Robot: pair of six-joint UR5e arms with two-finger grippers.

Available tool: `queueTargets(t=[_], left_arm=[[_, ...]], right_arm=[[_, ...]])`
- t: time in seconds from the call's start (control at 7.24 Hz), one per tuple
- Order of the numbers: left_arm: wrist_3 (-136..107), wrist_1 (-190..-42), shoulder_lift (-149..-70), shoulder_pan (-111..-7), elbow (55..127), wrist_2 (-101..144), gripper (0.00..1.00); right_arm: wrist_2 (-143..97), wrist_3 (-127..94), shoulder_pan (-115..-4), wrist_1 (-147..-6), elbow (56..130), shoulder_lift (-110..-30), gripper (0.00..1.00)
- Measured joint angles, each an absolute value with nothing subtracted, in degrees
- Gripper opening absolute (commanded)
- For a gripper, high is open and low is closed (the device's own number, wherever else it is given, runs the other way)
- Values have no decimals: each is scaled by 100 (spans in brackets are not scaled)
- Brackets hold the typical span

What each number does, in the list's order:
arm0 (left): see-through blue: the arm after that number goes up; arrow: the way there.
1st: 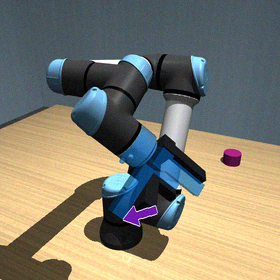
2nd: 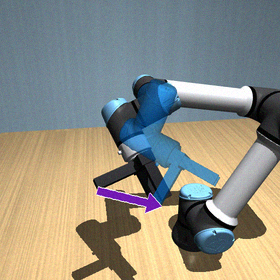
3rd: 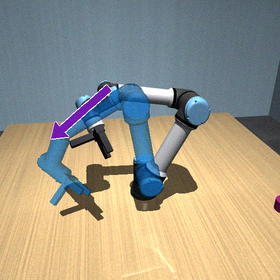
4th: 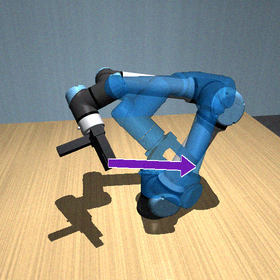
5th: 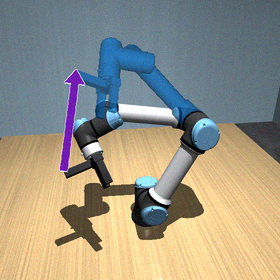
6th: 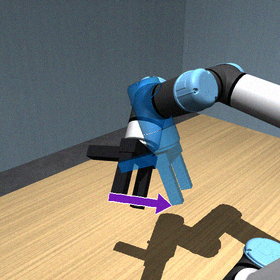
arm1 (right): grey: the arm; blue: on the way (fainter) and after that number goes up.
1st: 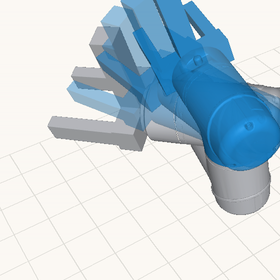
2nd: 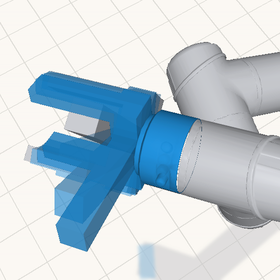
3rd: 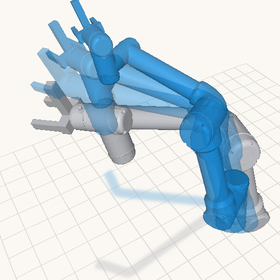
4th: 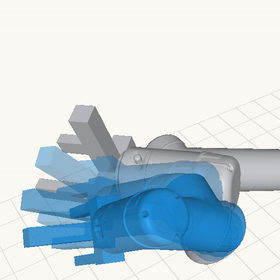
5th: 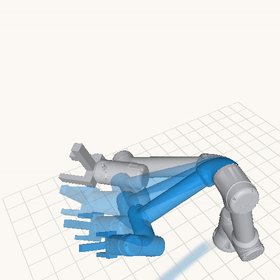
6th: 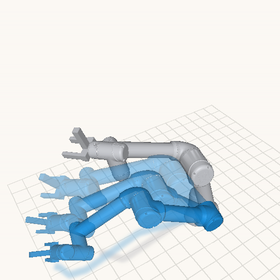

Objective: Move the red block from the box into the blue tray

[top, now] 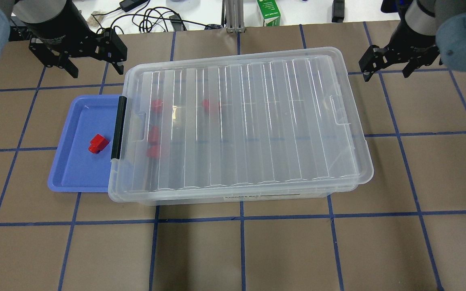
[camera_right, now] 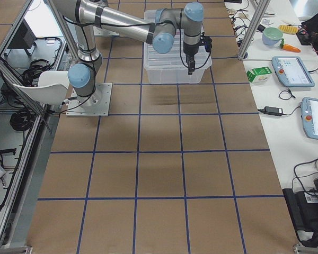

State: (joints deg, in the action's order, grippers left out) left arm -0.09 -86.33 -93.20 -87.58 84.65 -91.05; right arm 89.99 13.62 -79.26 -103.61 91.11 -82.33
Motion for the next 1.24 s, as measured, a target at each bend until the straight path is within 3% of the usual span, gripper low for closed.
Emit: queueTargets(t=[0.41, 1.24], left_arm=[[-9, -8631, -9314, -8748, 8474, -9105, 100], [-18, -8631, -9293, -8744, 8479, -9078, 100]], right_arm=[[9002, 1231, -7971, -9084, 8725, -9057, 100], [8964, -437, -9376, -8948, 8597, -9028, 100]])
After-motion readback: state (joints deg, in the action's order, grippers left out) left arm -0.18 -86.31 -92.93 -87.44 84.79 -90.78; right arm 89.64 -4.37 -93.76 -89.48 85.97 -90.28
